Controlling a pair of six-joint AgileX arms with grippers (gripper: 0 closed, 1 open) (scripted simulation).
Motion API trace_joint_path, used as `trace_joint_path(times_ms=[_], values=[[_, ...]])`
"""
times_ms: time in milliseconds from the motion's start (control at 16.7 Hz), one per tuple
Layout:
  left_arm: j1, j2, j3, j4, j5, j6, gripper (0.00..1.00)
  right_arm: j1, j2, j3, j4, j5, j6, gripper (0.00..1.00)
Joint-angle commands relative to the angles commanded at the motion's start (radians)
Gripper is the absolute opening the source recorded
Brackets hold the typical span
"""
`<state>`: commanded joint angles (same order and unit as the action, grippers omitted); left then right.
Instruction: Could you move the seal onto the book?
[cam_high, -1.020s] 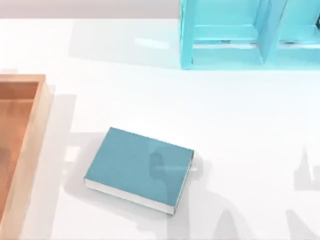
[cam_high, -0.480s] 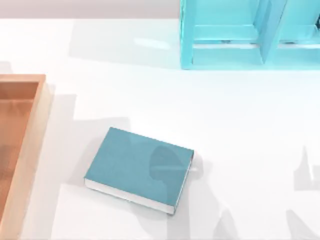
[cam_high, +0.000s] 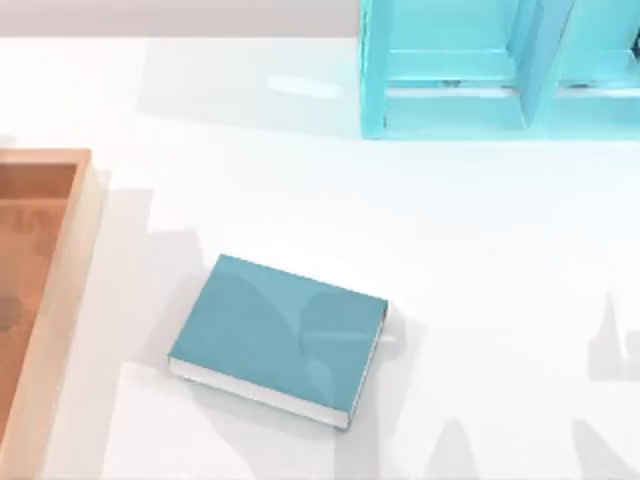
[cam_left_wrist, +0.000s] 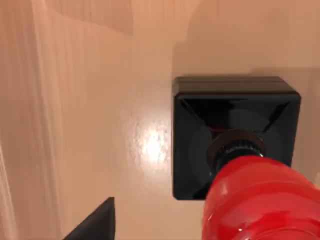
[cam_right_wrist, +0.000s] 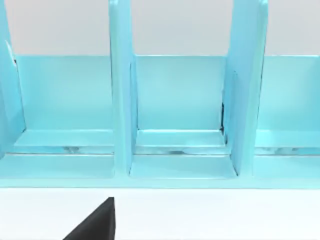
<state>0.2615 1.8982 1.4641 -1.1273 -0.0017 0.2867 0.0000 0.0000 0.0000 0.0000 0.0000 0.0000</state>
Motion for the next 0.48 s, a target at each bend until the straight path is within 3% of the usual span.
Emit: trace_joint_path(times_ms=[240,480], values=[[0.003,0.028,-0.124,0.145,0.0,0.004,1.0,0.0,0.0,0.0,0.0,0.0,0.0,1.0],[0.004,0.031,-0.134,0.156,0.0,0.004,1.0,0.0,0.0,0.0,0.0,0.0,0.0,1.0]])
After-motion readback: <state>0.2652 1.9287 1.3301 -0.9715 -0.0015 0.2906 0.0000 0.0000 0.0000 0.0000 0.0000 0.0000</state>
